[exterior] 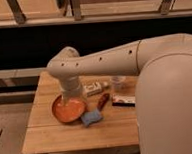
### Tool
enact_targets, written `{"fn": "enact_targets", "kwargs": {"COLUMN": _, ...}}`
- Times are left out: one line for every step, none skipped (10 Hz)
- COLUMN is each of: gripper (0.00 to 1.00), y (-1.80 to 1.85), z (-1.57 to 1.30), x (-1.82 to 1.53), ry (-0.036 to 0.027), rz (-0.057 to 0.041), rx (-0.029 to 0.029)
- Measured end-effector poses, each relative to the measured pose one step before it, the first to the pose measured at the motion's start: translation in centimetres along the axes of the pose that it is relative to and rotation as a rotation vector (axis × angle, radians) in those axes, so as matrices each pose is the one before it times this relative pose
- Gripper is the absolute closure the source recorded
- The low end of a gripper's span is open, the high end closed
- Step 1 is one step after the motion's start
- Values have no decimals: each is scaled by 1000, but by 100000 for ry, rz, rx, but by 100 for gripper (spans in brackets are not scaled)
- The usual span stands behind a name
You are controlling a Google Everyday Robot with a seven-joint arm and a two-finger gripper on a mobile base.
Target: Place the eraser in the ceramic cup
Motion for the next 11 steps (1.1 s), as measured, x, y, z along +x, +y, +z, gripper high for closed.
{"fn": "enact_targets", "kwargs": {"gripper": 35, "y": 0, "z": 2, "x": 1, "ry": 2, "rz": -3, "rx": 1}}
{"fn": "enact_targets", "kwargs": {"gripper": 35, "y": -1, "z": 2, "x": 2, "ry": 6, "rz": 1, "rx": 4}}
{"fn": "enact_targets", "kwargs": {"gripper": 35, "y": -1, "z": -2, "x": -1, "ry": 0, "rz": 3, "rx": 1}}
{"fn": "enact_targets", "kwargs": {"gripper": 35, "y": -1, "z": 1, "x": -1, "ry": -1, "rz": -1, "rx": 1}}
{"fn": "enact_targets", "kwargs": {"gripper": 35, "y": 60, "z": -105, "x": -8, "ry": -256, "rz": -780, "rx": -126}}
{"fn": "enact_targets", "kwargs": {"gripper": 35, "y": 166, "z": -95, "x": -49, "ry": -557, "rz": -2292, "rx": -83}}
{"fn": "enact_targets", "kwargs": {"gripper": 35, "y": 263, "z": -202, "x": -170, "ry": -1135, "rz": -3455, "rx": -142}}
{"fn": "enact_targets", "kwargs": {"gripper": 35, "y": 533, "z": -502, "x": -362, "ry": -2027, "rz": -8441, "rx": -478}}
{"fn": "enact_targets", "kwargs": {"gripper": 35, "y": 332, "z": -525, "x": -373, "ry": -1511, "rz": -7833, "rx": -565}}
{"fn": "enact_targets", "kwargs": {"gripper": 35, "y": 121, "z": -651, "x": -473, "ry": -1420, "rz": -9124, "rx": -448}}
{"fn": "enact_targets", "kwargs": {"gripper": 35, "y": -550, "z": -854, "x": -340, "ry": -300, "rz": -11360, "rx": 29}}
